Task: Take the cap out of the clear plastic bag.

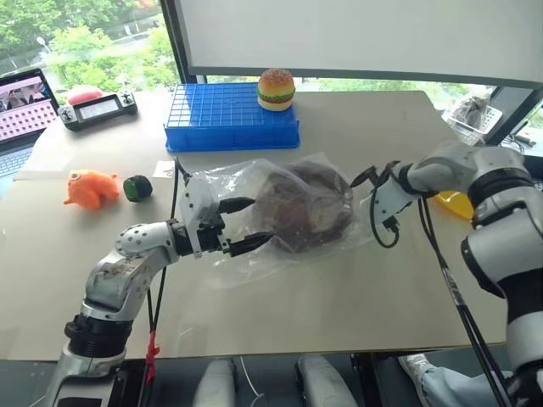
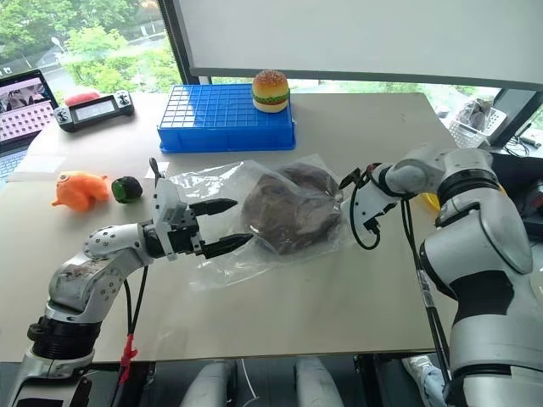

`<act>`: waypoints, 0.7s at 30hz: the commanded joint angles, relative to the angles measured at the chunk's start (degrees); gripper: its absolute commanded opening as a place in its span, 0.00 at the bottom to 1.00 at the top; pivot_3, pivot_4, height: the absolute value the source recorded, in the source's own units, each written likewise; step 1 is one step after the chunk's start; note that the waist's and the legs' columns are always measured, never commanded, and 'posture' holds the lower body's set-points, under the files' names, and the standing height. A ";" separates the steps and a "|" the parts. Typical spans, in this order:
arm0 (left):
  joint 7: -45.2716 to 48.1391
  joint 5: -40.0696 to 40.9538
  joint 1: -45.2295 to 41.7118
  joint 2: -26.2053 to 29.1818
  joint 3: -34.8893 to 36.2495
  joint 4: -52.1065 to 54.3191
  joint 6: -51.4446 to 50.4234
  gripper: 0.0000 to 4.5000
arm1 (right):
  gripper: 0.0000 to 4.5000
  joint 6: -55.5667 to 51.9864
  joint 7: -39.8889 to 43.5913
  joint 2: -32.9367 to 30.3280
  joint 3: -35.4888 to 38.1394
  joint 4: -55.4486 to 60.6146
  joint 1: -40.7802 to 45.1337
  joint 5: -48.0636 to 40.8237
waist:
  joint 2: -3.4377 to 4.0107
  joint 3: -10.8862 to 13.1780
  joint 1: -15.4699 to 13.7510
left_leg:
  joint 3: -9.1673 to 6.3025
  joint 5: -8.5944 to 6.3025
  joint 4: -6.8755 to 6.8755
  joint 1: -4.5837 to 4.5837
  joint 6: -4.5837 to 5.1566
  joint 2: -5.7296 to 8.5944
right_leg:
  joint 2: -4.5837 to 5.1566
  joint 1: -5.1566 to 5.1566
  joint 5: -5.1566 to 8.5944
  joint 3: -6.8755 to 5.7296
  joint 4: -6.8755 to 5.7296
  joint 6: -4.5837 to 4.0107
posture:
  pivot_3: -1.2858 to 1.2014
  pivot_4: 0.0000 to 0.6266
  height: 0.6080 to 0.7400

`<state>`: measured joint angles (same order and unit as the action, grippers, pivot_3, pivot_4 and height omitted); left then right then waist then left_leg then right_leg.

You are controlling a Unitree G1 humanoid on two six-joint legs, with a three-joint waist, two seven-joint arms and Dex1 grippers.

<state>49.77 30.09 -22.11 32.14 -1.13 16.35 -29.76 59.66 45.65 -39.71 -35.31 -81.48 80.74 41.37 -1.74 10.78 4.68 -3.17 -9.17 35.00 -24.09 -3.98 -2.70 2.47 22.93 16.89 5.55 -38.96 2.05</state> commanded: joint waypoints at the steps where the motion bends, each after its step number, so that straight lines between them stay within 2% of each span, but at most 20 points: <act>1: 0.52 -0.01 -0.66 0.10 0.41 1.13 1.37 1.00 | 0.99 -9.44 23.12 -1.86 13.75 7.83 -0.90 -20.29 | 0.02 0.01 0.27 | -0.01 0.00 -0.02 0.10 0.00 0.00 | 0.00 -0.12 0.00 -0.01 0.01 0.00 | 0.52 0.24 0.96; 4: 0.64 -0.12 -0.50 0.07 0.55 1.32 1.15 1.00 | 0.99 -29.92 37.61 -4.10 21.24 29.70 -8.34 -36.87 | 0.11 0.07 0.27 | -0.07 -0.04 0.02 0.37 0.05 0.00 | 0.01 -0.57 0.01 -0.07 0.15 0.01 | 0.52 0.24 0.96; 6: 0.68 -0.14 -0.56 -0.04 0.48 1.27 0.98 1.00 | 0.99 -54.02 40.31 -7.34 24.51 56.31 -17.54 -49.11 | 0.13 0.08 -0.29 | -0.14 -0.04 0.02 0.39 0.07 0.01 | 0.01 -0.63 0.02 -0.13 0.16 0.03 | 0.52 0.24 0.96; 9: 0.85 -0.06 -0.68 0.05 0.51 1.25 0.65 1.00 | 0.99 -80.86 36.92 -12.99 27.95 87.80 -29.32 -65.60 | 0.28 0.16 -1.28 | -0.24 -0.08 0.02 0.32 0.13 0.01 | 0.00 -0.61 0.03 -0.20 0.11 0.04 | 0.52 0.24 0.96; 11: 1.02 -0.03 -0.79 0.09 0.48 1.10 0.55 1.00 | 0.99 -93.63 31.36 -13.88 30.13 101.30 -34.37 -75.36 | 0.31 0.18 -1.60 | -0.26 -0.11 0.09 0.26 0.16 0.03 | 0.00 -0.56 0.05 -0.19 0.13 0.06 | 0.52 0.24 0.96; 13: 1.16 -0.07 -0.93 0.01 0.31 0.88 0.55 1.00 | 0.99 -101.60 24.20 -11.52 31.03 109.44 -37.40 -81.41 | 0.31 0.18 -1.71 | -0.24 -0.11 0.18 0.26 0.17 0.02 | 0.00 -0.61 0.06 -0.18 0.15 0.08 | 0.52 0.24 0.96; 15: 1.26 -0.07 -1.00 -0.09 0.15 0.84 0.48 1.00 | 0.99 -106.00 16.66 -7.89 30.10 113.22 -39.08 -82.06 | 0.21 0.12 -1.73 | -0.21 -0.11 0.30 0.34 0.17 0.02 | -0.02 -0.69 0.06 -0.17 0.14 0.10 | 0.52 0.24 0.96; 18: 1.31 -0.11 -1.16 -0.29 -0.04 0.86 0.36 1.00 | 0.99 -107.86 5.15 -3.14 24.70 112.47 -40.41 -72.62 | 0.19 0.11 -1.84 | -0.18 -0.08 0.41 0.34 0.19 0.01 | -0.05 -0.70 0.25 -0.14 0.14 0.50 | 0.52 0.24 0.96; 21: 1.38 -0.05 -1.34 -0.35 -0.07 0.83 0.28 1.00 | 0.99 -107.51 -1.16 -2.39 21.16 107.94 -40.40 -64.52 | 0.19 0.11 -2.11 | -0.15 -0.07 0.61 0.27 0.20 0.01 | -0.05 -0.66 0.27 -0.11 0.13 0.57 | 0.52 0.24 0.96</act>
<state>50.84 29.49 -22.56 31.81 -1.33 16.11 -29.98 -48.21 48.06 -41.45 -14.06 27.76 39.86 -27.66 -1.54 10.90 2.57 -3.32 -9.25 35.64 -23.88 -3.78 -2.69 2.42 22.30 17.16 5.44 -38.83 2.63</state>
